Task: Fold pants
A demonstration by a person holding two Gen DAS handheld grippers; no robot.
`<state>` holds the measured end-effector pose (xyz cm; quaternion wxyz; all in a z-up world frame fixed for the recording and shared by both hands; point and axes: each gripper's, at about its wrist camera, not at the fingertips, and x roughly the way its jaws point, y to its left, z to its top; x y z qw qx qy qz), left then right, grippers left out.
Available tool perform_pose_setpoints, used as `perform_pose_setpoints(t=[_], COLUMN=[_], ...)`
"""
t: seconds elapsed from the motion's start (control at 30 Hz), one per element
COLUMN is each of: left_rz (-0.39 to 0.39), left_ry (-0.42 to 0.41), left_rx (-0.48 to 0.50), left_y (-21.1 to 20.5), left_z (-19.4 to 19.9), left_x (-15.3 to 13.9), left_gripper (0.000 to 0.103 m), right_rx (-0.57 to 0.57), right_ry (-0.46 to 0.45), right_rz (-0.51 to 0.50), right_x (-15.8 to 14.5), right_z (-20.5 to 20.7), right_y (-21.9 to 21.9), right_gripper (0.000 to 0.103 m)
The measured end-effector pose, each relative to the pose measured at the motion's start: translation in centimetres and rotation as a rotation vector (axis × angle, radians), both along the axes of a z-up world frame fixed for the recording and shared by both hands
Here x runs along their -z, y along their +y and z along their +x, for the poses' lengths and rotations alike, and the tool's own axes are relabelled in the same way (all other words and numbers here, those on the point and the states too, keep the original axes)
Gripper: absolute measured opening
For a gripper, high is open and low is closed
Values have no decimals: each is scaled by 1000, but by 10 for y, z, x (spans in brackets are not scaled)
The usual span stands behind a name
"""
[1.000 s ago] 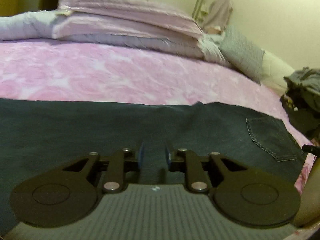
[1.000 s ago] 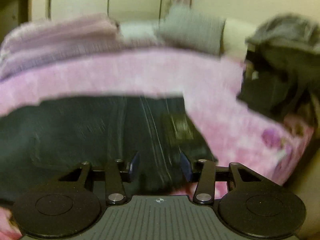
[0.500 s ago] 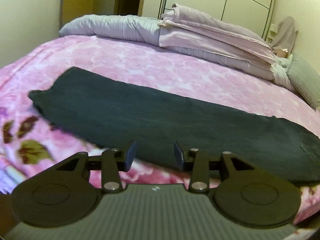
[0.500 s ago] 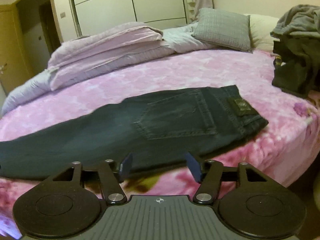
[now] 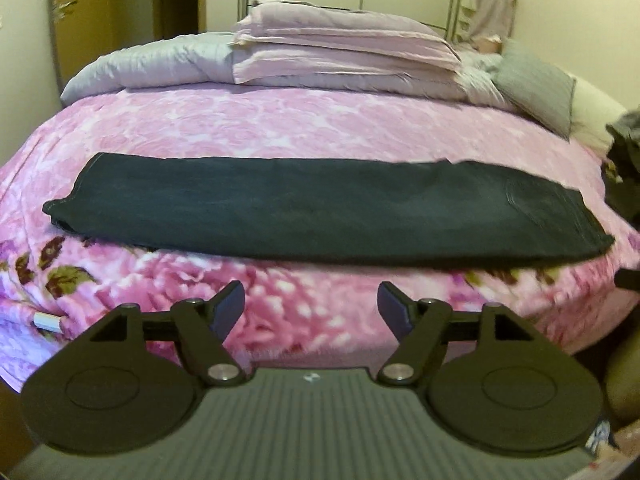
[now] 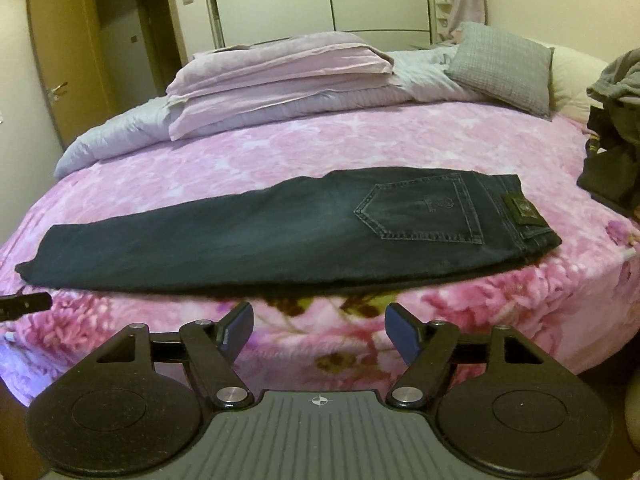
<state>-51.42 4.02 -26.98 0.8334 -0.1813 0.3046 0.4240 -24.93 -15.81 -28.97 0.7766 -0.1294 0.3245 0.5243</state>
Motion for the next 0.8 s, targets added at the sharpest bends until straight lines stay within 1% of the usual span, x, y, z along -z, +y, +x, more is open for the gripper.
perform_pose_setpoints(t=[0.13, 0.33, 0.57, 0.8], left_rz=[24, 29, 34, 38], left_ry=[37, 51, 44, 24], left_rx=[20, 37, 49, 42], left_y=[-16, -27, -31, -23], left_z=[-1, -5, -9, -12], left_x=[0, 2, 1, 0], left_gripper=[77, 78, 79, 79], right_rx=[13, 30, 34, 30], right_ry=[-21, -48, -58, -66], right_rz=[-16, -26, -12, 1], right_x=[-1, -2, -7, -13], right_z=[-8, -17, -21, -17], right_y=[-11, -23, -31, -28], right_gripper=[70, 70, 70, 70])
